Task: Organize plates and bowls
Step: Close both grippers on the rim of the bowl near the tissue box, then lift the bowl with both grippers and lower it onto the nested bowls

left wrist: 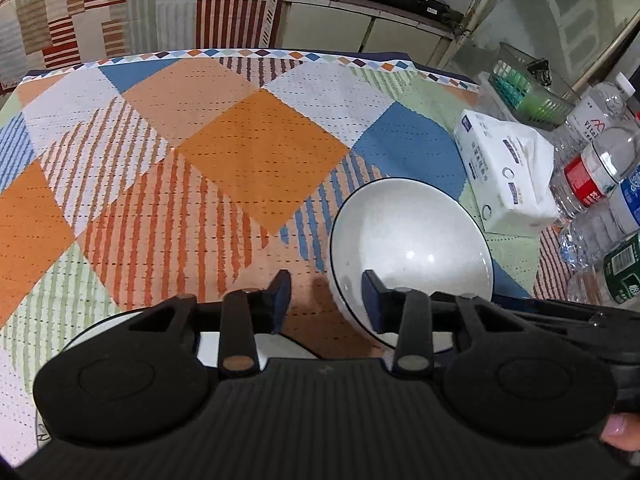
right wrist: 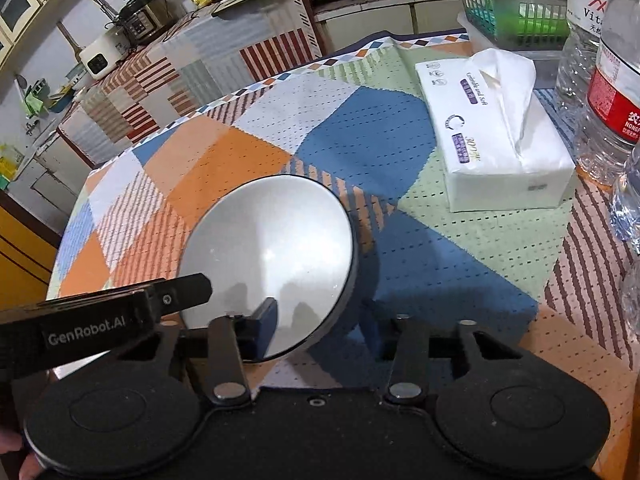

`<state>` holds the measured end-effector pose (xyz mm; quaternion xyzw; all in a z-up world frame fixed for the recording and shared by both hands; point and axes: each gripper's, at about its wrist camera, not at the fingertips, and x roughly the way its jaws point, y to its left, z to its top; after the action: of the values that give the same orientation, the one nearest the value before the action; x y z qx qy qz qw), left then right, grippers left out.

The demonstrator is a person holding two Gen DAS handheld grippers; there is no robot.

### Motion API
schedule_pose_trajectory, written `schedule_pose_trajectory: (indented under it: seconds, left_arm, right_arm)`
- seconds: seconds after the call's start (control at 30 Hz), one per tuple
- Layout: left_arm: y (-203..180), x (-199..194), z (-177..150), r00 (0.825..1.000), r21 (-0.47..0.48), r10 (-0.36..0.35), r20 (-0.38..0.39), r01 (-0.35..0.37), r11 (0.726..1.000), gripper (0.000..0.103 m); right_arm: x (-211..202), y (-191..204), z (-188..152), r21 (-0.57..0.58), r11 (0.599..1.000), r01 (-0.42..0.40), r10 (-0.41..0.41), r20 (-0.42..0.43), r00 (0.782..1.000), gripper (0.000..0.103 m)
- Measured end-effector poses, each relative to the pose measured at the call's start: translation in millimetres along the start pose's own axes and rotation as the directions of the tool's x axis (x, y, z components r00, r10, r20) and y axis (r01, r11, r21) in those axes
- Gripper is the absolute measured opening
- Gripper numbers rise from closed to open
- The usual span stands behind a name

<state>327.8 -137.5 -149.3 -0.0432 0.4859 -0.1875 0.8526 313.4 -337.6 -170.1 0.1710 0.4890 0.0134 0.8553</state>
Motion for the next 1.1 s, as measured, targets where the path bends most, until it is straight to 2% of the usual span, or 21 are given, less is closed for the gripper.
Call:
schedule_pose_trajectory:
  seconds: [0.07, 0.17, 0.3, 0.43, 0.5, 0.63, 0.8, 0.93, 1.1]
  left_arm:
    - [0.0, 3.8, -0.1, 1.0, -0.003, -0.02, -0.011, 0.02, 1.0, 0.023]
    - [2.9, 10.1, -3.1, 0.998, -0.047, -0.059, -0.037, 0.057, 0.997, 0.016]
    - [1.5, 9.7, -5.6, 0.998, -0.059, -0.051, -0.029, 0.049, 0.997, 0.016]
    - [-9.3, 0.2, -6.0, 0.999, -0.005, -0.023, -0.046, 0.023, 1.0, 0.015]
    - [-12.8, -9.0, -5.6, 0.997, 0.021, -0.034, -0.063, 0.035, 0.999, 0.016]
    - [-12.3, -33.3, -4.8, 0.993, 0.005, -0.086, -0.087, 0.087, 0.996, 0.017]
    - [-28.1, -73.7, -13.2, 0.995, 0.058, -0.068, -0.071, 0.072, 0.996, 0.017]
    - [-35.4, -103.9, -25.0, 0.995, 0.087, -0.082, -0.047, 0.086, 0.992, 0.017]
    - [-39.9, -128.5, -39.2, 0.988, 0.079, -0.112, -0.105, 0.12, 0.99, 0.017]
  right_arm:
    - [1.1, -3.0, -0.9, 0.0, 1.0, 0.001, -0.001, 0.005, 1.0, 0.032]
    - [0.1, -9.0, -1.3, 0.023, 0.999, -0.026, 0.026, 0.019, 0.999, 0.028]
    - [3.1, -8.8, -0.8, 0.021, 1.0, -0.021, 0.021, 0.034, 0.999, 0.026]
    - [4.7, -4.8, -0.4, 0.002, 1.0, 0.017, -0.017, 0.029, 0.999, 0.021]
    - [1.2, -7.4, -1.4, 0.014, 1.0, 0.009, -0.009, 0.024, 1.0, 0.02]
    - [-22.1, -10.6, -3.0, 0.012, 1.0, -0.027, 0.026, 0.05, 0.998, 0.019]
    - [-58.2, -15.0, -9.8, 0.029, 0.994, -0.107, 0.106, 0.059, 0.993, 0.02]
    - [-88.0, -10.5, -22.3, 0.003, 0.992, -0.125, 0.124, 0.082, 0.989, 0.02]
    - [-120.4, -10.9, -38.5, 0.0, 0.986, -0.165, 0.165, 0.094, 0.982, 0.02]
